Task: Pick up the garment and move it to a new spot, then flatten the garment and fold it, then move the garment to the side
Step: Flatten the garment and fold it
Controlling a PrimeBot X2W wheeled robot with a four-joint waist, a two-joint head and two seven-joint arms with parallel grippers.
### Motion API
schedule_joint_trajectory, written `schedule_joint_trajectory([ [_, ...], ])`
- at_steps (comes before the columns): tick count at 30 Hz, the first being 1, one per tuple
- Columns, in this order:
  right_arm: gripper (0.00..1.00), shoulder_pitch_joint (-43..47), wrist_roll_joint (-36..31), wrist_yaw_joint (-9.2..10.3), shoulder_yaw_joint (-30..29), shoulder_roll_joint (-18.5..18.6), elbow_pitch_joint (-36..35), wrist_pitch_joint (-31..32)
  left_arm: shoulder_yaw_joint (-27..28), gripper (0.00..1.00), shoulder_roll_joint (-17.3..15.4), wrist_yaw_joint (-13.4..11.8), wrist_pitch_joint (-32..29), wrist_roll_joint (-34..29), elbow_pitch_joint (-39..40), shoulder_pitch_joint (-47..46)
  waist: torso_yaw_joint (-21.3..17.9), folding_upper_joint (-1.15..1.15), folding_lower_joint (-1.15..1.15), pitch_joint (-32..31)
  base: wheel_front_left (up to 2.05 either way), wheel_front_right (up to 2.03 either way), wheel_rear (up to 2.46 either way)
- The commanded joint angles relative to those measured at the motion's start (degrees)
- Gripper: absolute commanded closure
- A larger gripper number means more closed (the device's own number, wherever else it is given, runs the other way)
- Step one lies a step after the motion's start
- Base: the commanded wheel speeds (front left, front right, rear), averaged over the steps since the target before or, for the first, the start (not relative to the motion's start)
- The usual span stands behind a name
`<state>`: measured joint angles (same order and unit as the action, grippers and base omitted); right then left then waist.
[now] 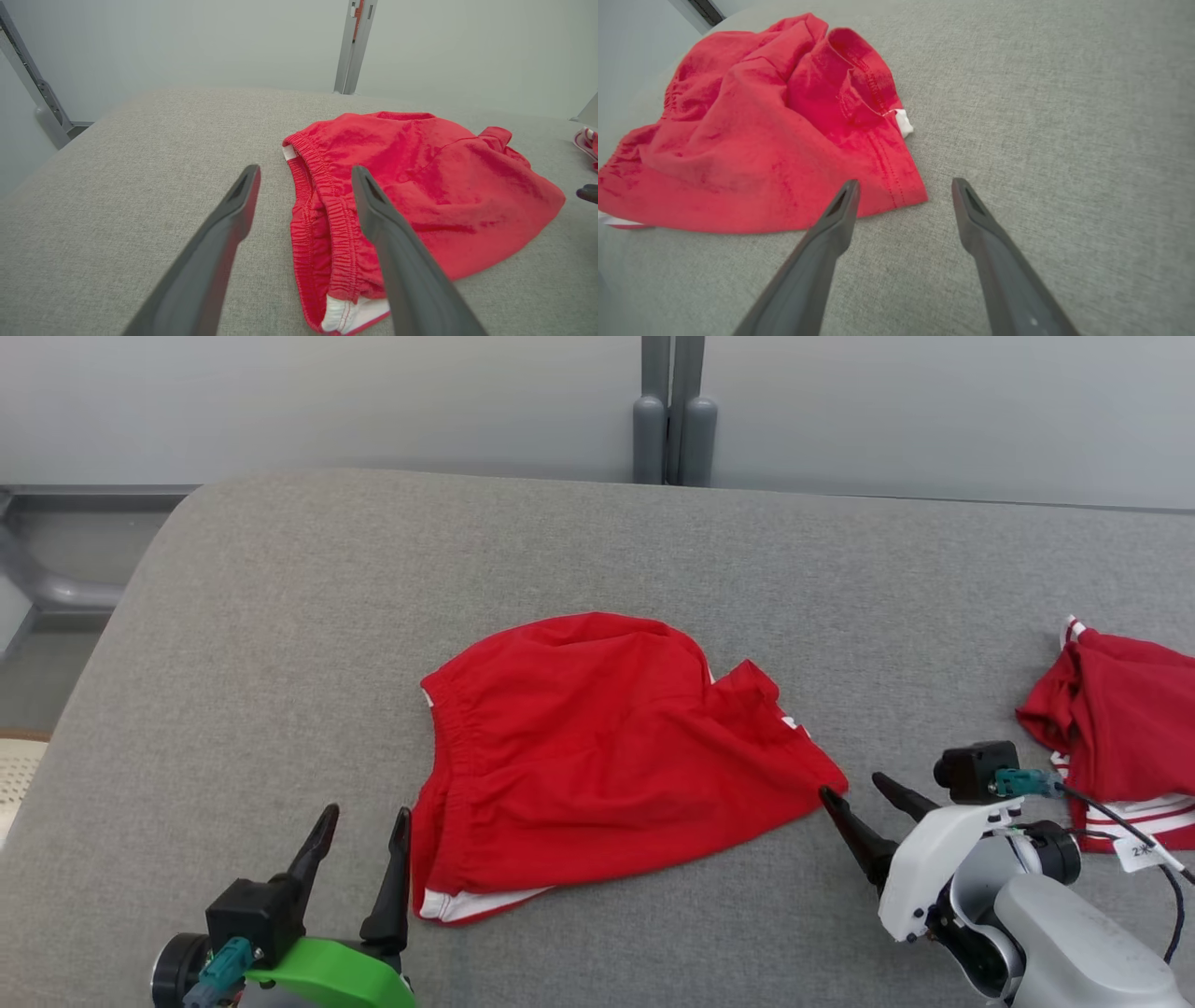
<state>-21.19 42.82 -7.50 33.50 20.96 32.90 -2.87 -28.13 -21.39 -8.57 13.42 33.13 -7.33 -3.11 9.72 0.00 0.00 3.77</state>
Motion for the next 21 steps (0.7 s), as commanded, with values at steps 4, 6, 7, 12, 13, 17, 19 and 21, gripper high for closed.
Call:
schedule_joint_trajectory([
  [4,0.00,-2.3,2.7,0.03,3.6,0.2,4.0,1.3,0.2,0.00,0.7,0.7,0.7,0.4,-1.8,-1.5,2.7,0.00,0.00,1.4,0.00,0.00,0.00],
  [6,0.00,-2.8,3.9,0.03,4.9,0.3,5.4,1.1,0.4,0.00,0.9,1.0,0.8,0.5,-2.4,-1.7,3.2,0.00,0.00,1.6,0.00,0.00,0.00],
  [7,0.00,-3.0,4.2,0.03,5.6,0.4,5.9,1.3,0.5,0.00,1.0,0.9,0.9,0.6,-2.7,-1.8,3.3,0.00,0.00,1.7,0.00,0.00,0.00],
  [12,0.84,-4.0,6.4,0.03,8.5,1.0,7.6,-0.1,0.8,0.00,1.5,1.4,1.3,0.8,-4.0,-2.0,3.9,0.00,0.00,1.8,0.00,0.00,0.00],
  [13,1.00,-4.3,6.8,0.03,9.0,1.2,7.6,-0.3,0.9,0.00,1.6,1.5,1.4,0.8,-4.2,-2.0,4.0,0.00,0.00,1.7,0.00,0.00,0.00],
  [17,1.00,-5.2,8.2,0.03,11.1,2.5,5.8,-1.2,1.0,0.00,1.7,1.9,1.4,0.9,-4.9,-1.7,4.5,0.00,0.00,1.4,0.00,0.00,0.00],
  [19,1.00,-5.8,8.7,0.03,11.8,3.5,3.6,-1.7,1.1,0.00,1.9,1.9,1.5,0.8,-5.1,-1.4,4.9,0.00,0.00,1.3,0.00,0.00,0.00],
  [21,1.00,-6.7,8.7,0.03,12.1,4.6,1.0,-2.4,1.2,0.00,2.1,2.0,1.5,0.9,-5.3,-1.1,5.2,0.00,0.00,1.6,0.00,0.00,0.00],
])
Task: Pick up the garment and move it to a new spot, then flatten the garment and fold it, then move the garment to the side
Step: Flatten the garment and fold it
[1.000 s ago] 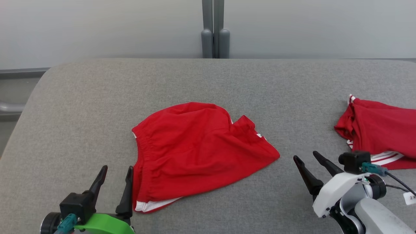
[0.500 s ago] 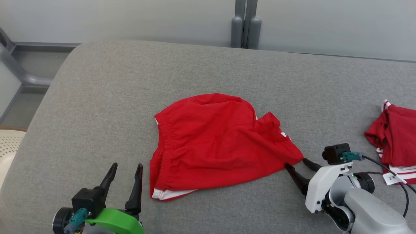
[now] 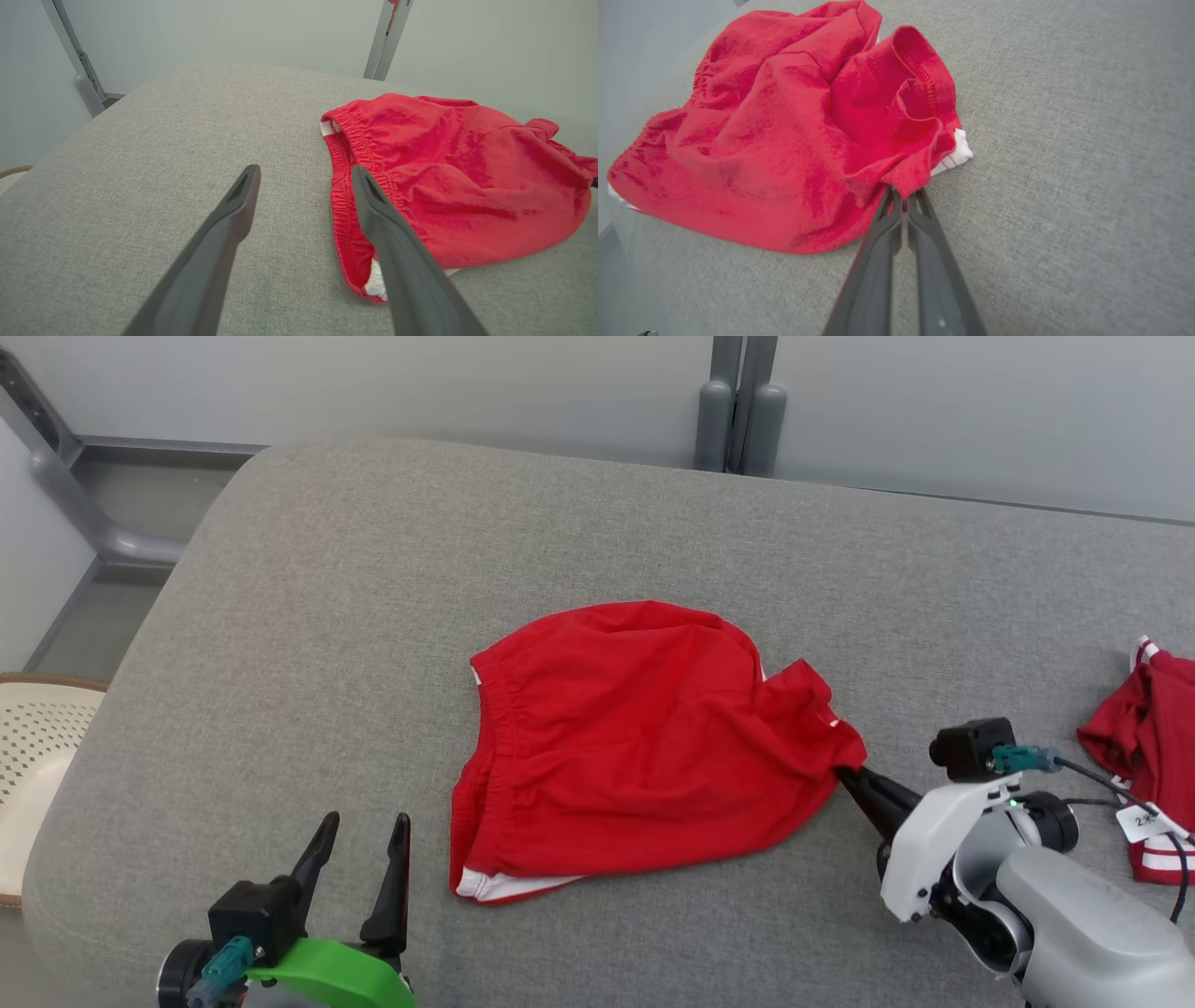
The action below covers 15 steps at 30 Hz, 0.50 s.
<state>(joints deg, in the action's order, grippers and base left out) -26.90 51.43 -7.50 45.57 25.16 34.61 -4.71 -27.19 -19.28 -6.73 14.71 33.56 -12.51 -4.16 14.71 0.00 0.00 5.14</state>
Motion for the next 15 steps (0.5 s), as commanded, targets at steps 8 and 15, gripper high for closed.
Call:
schedule_joint_trajectory([
  [8,1.00,-7.0,-0.9,0.03,-1.0,3.4,-12.4,0.7,0.3,0.00,1.9,0.9,0.5,-0.3,-0.3,-1.6,2.8,0.00,0.00,3.5,0.00,0.00,0.00],
  [15,1.00,-15.8,0.5,0.03,-3.6,4.4,-10.2,9.9,0.2,0.00,5.7,2.5,0.5,-1.1,-1.9,-4.6,7.0,0.00,0.00,9.5,0.00,0.00,0.00],
])
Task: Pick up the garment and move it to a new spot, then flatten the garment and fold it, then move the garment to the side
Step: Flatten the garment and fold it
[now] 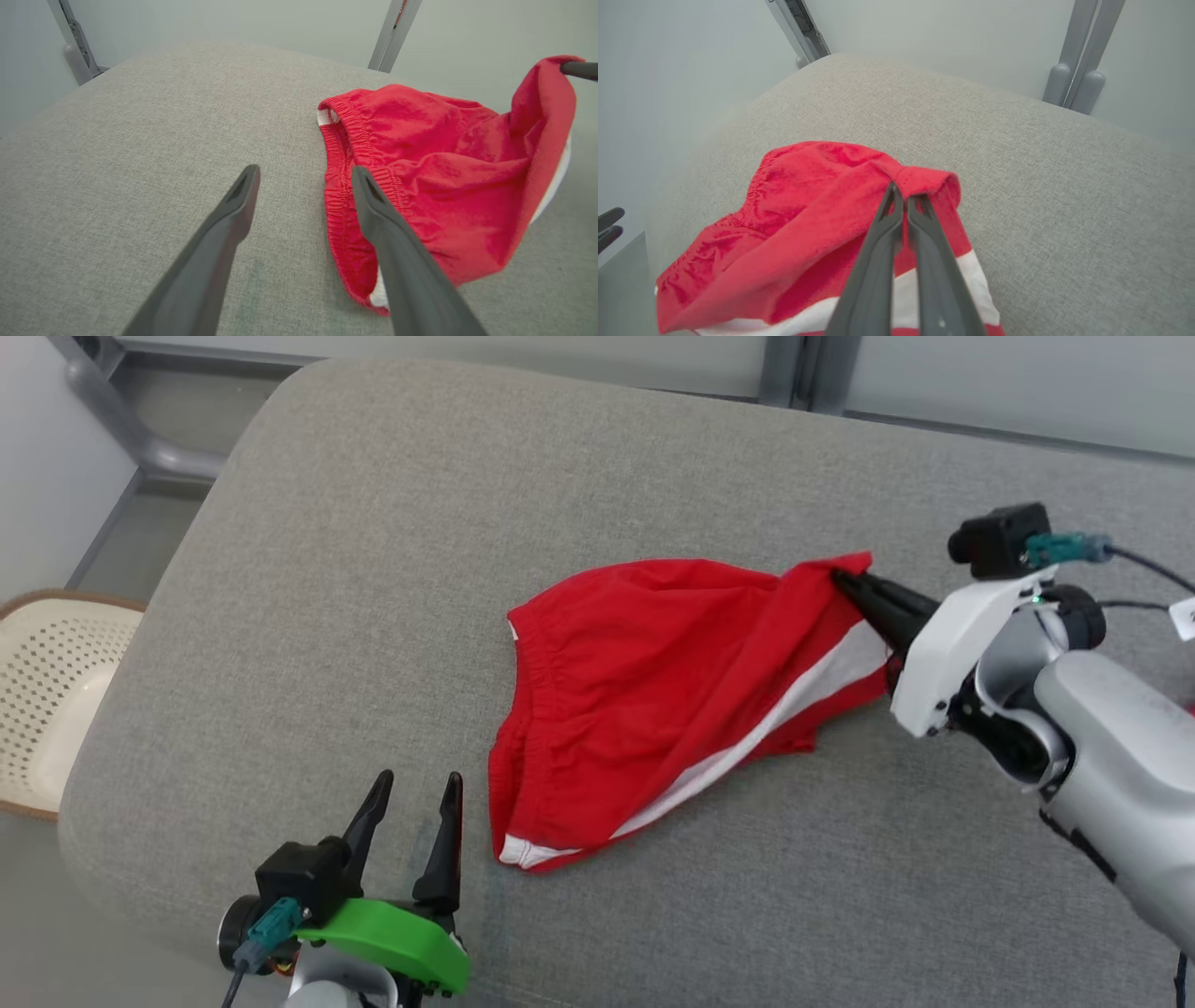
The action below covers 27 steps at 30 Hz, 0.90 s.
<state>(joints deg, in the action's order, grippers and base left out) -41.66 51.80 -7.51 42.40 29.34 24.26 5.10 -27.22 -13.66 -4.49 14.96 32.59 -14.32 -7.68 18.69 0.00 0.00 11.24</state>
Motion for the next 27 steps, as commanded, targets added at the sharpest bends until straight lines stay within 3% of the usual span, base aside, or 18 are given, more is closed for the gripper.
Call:
schedule_joint_trajectory([
  [1,1.00,-2.3,0.6,0.05,-0.8,0.2,1.3,1.2,0.5,0.00,0.8,0.6,0.3,-0.5,-0.3,-1.5,3.5,0.00,0.00,4.2,0.00,0.00,0.00],
  [8,1.00,-7.9,1.5,0.05,-2.4,-0.7,12.1,5.3,2.2,0.00,4.3,3.1,0.3,-3.1,-2.6,-2.9,5.3,0.00,0.00,6.3,0.00,0.00,0.00],
  [10,0.18,-8.1,2.4,0.04,-2.6,-1.7,13.4,4.6,3.1,0.00,4.8,3.6,0.2,-3.4,-3.3,-2.8,5.1,0.00,0.00,6.0,0.00,0.00,0.00],
  [11,0.00,-8.0,2.7,0.04,-2.7,-2.0,13.7,3.8,3.6,0.00,4.8,3.9,0.2,-3.7,-3.6,-2.6,4.7,0.00,0.00,5.7,0.00,0.00,0.00],
  [16,0.00,-5.8,3.1,0.05,-2.1,-2.2,13.2,-0.8,5.3,0.00,4.6,4.9,0.2,-5.6,-3.9,-2.0,2.4,0.00,0.00,3.1,0.00,0.00,0.00],
  [27,0.00,4.1,3.4,0.05,-5.6,0.9,10.8,-14.8,7.5,0.00,3.3,5.2,0.2,-7.4,-2.5,0.5,-2.0,0.00,0.00,-1.7,0.00,0.00,0.00],
])
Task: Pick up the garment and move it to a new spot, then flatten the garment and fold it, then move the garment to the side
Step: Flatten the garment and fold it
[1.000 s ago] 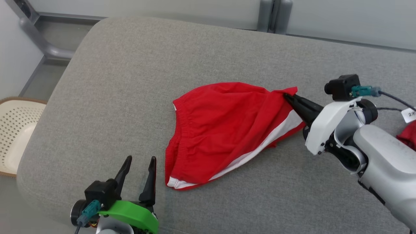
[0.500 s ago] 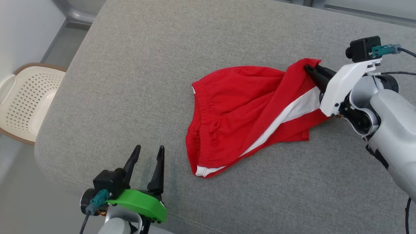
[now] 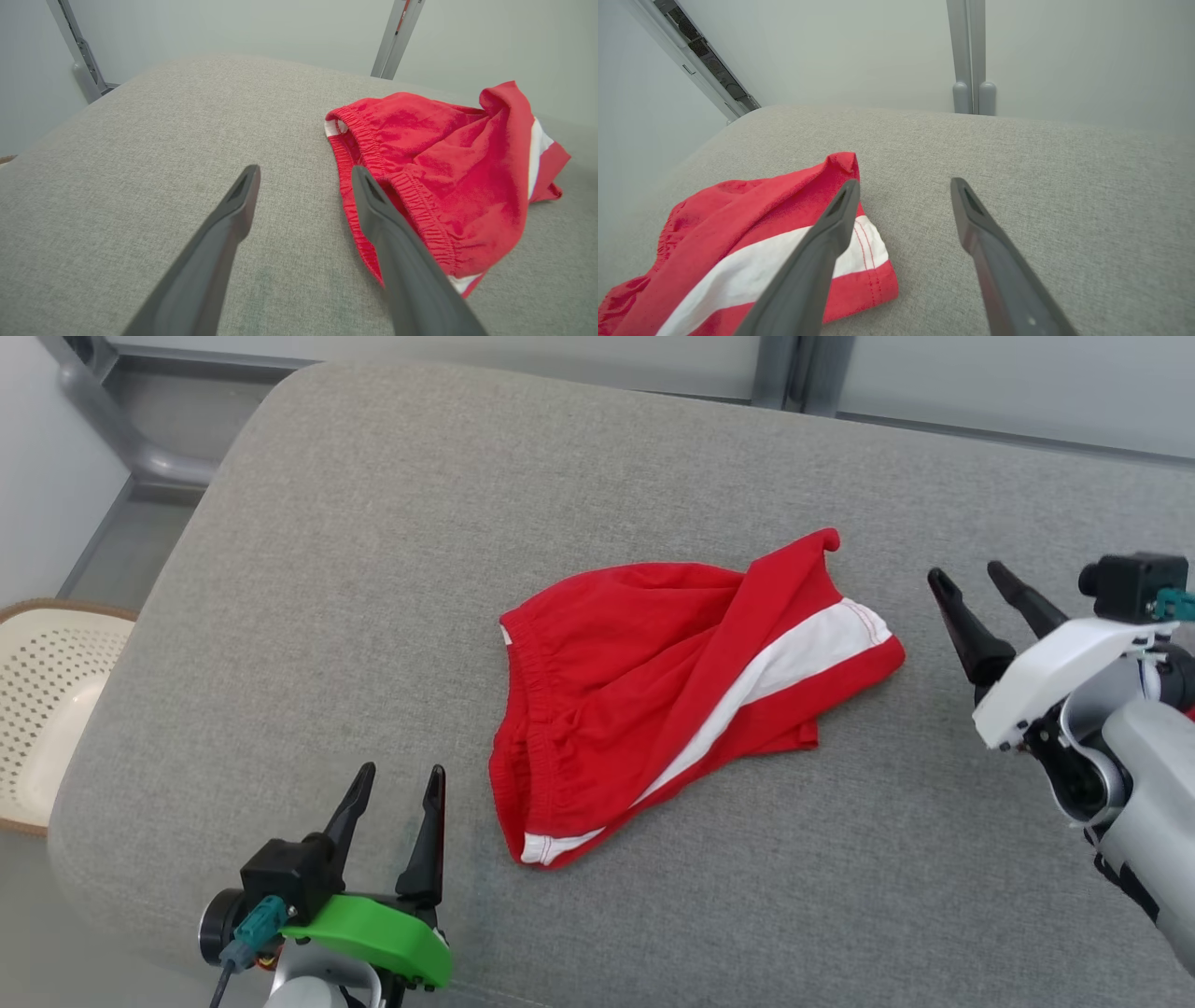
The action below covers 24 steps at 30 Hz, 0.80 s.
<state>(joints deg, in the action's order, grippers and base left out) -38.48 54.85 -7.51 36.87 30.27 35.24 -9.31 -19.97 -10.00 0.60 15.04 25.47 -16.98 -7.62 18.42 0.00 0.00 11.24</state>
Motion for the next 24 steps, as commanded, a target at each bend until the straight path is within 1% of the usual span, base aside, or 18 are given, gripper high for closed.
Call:
schedule_joint_trajectory([
  [1,0.00,1.6,0.3,0.05,0.0,0.0,-0.3,-0.6,0.2,0.00,-0.3,0.2,0.1,-0.4,0.3,0.5,-1.8,0.00,0.00,-1.6,0.00,0.00,0.00],
  [4,0.00,2.7,0.6,0.05,1.0,-0.2,-1.4,-0.3,0.0,0.00,0.0,0.4,0.2,-0.5,0.5,0.6,-1.7,0.00,0.00,-0.8,0.00,0.00,0.00],
  [8,0.00,1.1,1.4,0.05,2.7,-0.6,-1.0,2.5,-0.2,0.00,0.8,0.8,0.2,-0.5,0.1,-0.3,-0.8,0.00,0.00,0.6,0.00,0.00,0.00],
  [17,0.00,-4.4,3.1,0.05,7.5,-1.1,5.5,11.1,0.3,0.00,2.6,1.5,0.2,-0.8,-1.4,-1.6,2.5,0.00,0.00,3.1,0.00,0.00,0.00],
  [21,0.00,-5.6,4.3,0.05,8.9,-1.3,7.7,12.8,0.8,0.00,2.9,1.9,0.2,-1.1,-2.1,-1.7,3.1,0.00,0.00,3.2,0.00,0.00,0.00],
  [22,0.13,-5.7,4.5,0.05,9.2,-1.4,7.9,12.9,0.9,0.00,3.0,2.0,0.2,-1.1,-2.3,-1.7,3.2,0.00,0.00,3.1,0.00,0.00,0.00],
  [23,0.58,-5.9,4.8,0.05,9.5,-1.6,8.0,12.5,1.0,0.00,3.1,1.9,0.2,-1.1,-2.4,-1.7,3.2,0.00,0.00,3.1,0.00,0.00,0.00],
  [24,0.71,-5.9,5.1,0.05,9.8,-1.6,8.1,12.2,1.2,0.00,3.1,2.0,0.2,-1.2,-2.5,-1.6,3.1,0.00,0.00,2.9,0.00,0.00,0.00],
])
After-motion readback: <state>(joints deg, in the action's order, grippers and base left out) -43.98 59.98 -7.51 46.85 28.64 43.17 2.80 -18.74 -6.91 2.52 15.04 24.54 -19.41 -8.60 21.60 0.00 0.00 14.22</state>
